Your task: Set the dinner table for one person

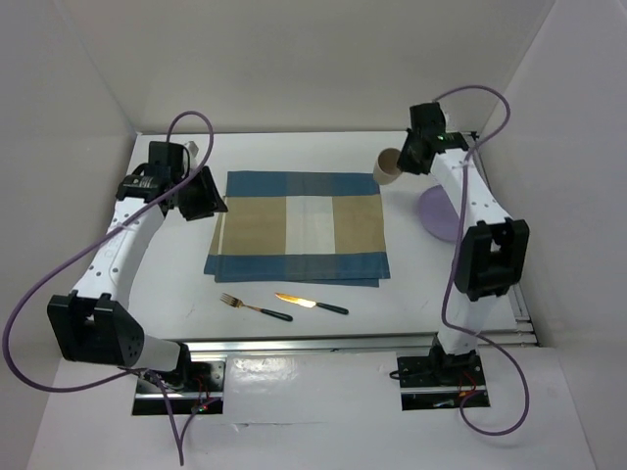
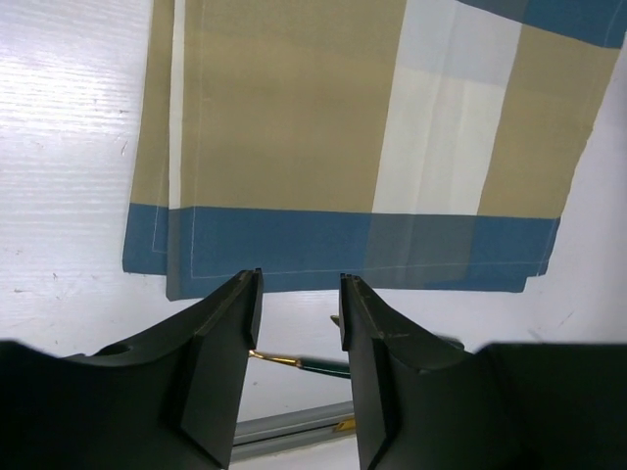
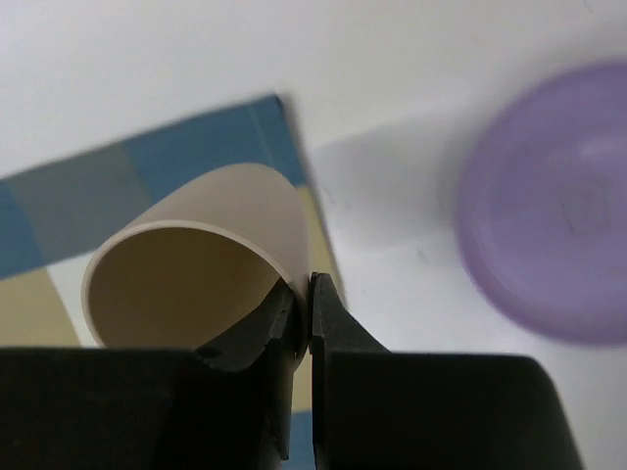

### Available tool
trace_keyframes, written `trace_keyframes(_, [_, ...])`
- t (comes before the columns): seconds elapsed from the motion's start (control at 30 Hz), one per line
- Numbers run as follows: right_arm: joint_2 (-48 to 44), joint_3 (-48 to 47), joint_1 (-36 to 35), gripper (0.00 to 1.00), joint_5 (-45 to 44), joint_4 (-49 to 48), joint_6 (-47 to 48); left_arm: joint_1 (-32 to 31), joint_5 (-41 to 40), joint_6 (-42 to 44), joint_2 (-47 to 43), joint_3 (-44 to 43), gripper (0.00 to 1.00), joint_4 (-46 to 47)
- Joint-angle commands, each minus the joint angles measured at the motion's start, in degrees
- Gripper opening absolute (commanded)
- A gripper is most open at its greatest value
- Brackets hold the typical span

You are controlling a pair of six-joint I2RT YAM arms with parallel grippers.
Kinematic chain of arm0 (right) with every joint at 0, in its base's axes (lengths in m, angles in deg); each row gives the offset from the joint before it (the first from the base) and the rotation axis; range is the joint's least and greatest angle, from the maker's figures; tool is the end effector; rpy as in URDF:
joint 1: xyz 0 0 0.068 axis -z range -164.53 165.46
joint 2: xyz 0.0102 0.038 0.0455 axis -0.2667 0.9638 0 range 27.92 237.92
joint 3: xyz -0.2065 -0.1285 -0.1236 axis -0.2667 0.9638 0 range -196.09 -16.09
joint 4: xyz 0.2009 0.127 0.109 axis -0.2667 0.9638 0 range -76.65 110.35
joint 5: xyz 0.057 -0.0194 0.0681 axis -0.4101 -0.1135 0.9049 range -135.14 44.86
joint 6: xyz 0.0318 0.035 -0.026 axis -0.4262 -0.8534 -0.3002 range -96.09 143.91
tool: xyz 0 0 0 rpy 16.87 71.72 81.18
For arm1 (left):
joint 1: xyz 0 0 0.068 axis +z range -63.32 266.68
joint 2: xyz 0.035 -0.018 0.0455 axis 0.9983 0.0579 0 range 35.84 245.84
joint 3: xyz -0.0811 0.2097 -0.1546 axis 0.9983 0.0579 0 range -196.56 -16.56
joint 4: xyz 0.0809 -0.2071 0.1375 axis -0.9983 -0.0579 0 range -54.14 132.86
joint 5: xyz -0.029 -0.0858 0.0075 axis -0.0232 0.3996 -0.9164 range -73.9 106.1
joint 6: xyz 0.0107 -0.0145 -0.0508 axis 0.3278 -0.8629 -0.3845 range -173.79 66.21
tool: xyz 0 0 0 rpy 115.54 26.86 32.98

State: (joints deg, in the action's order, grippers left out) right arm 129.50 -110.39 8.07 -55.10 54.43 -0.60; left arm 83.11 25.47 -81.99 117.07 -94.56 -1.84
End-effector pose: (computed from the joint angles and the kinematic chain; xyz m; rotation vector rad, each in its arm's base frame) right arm 0.3935 0.0449 0.3191 0.4352 2.3587 0.0498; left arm 0.2998 -0.0246 0.3396 -0.4455 2.4015 -0.4495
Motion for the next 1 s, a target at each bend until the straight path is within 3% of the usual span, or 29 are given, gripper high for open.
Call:
trace_keyframes(0.0, [9.5, -11.4, -2.4, 0.0, 0.2, 3.6, 2.6, -0.2, 1.8, 1.9, -3.8, 0.7, 0.55, 2.4])
trace_keyframes(0.1, [17.6, -20.3, -3.7, 0.0, 0.9, 5.9, 2.6, -0.2, 2.3, 1.9, -4.4, 1.2, 0.55, 1.9])
trace_keyframes(0.2, [22.9, -25.7, -4.9, 0.0, 1.2, 7.2, 2.0, -0.2, 3.5, 1.9, -5.0, 2.2, 0.64, 1.9])
trace_keyframes(0.5, [28.1, -27.8, -6.5, 0.0, -0.7, 7.2, 1.5, -0.2, 3.5, 1.4, -7.0, 5.9, 0.64, 1.4])
trace_keyframes(0.63, [28.7, -27.8, -6.5, 0.21, -1.2, 7.7, 1.5, -0.2, 4.0, 1.4, -7.0, 6.5, 0.64, 1.4])
trace_keyframes(0.67, [28.1, -27.1, -7.0, 0.4, -1.2, 7.7, 1.5, -0.2, 4.0, 1.4, -7.0, 6.5, 0.64, 1.4])
trace_keyframes(0.77, [26.7, -27.1, -7.0, 0.66, 0.4, 7.2, 1.5, -0.2, 4.0, 1.9, -7.0, 6.5, 0.64, 1.4])
trace_keyframes(0.97, [23.1, -32.8, -6.4, 0.86, 2.0, 8.6, 1.5, -0.2, 4.0, 1.9, -7.0, 5.3, 0.64, 0.9])
